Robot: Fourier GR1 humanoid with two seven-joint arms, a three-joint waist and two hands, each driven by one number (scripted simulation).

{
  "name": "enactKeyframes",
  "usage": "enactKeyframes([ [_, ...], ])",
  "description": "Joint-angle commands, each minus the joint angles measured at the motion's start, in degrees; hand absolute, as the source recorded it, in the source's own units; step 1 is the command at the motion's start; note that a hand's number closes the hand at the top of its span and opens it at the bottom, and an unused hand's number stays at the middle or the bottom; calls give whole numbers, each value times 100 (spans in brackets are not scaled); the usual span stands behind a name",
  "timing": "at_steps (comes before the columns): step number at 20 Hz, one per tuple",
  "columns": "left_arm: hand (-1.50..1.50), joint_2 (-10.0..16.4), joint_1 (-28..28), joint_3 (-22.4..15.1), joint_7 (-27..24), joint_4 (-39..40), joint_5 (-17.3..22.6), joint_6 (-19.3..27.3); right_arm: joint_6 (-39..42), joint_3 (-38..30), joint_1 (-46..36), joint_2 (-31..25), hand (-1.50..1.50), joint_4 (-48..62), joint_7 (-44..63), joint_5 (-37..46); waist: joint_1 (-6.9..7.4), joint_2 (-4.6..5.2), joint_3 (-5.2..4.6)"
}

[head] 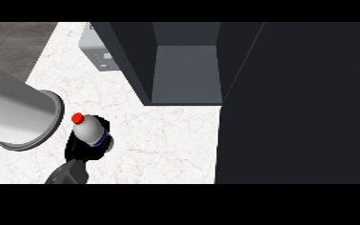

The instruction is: Pick up the bottled water, place it into the cabinet and close the cabinet

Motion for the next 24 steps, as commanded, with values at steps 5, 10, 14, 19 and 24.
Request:
enactKeyframes([
  [5,150,-195,706,-284,1321,-2144,484,296,89,-169,-95,-207,-150,-108,266,-277,41,-11,6],
  [10,150,-653,1020,-729,1886,-3420,392,1036,30,-3,-46,-75,-150,-25,110,-76,32,-11,5],
  [14,150,-704,846,-816,2144,-4076,320,1529,-130,342,122,86,-150,-103,123,104,0,-4,2],
  [19,150,-925,861,-1875,1945,-4581,248,2526,-127,396,-9,47,-150,-76,162,114,-22,2,-1],
  [24,150,-930,51,-1960,2957,-5107,117,3525,-164,266,-151,-18,-150,-61,260,-19,-19,3,1],
])
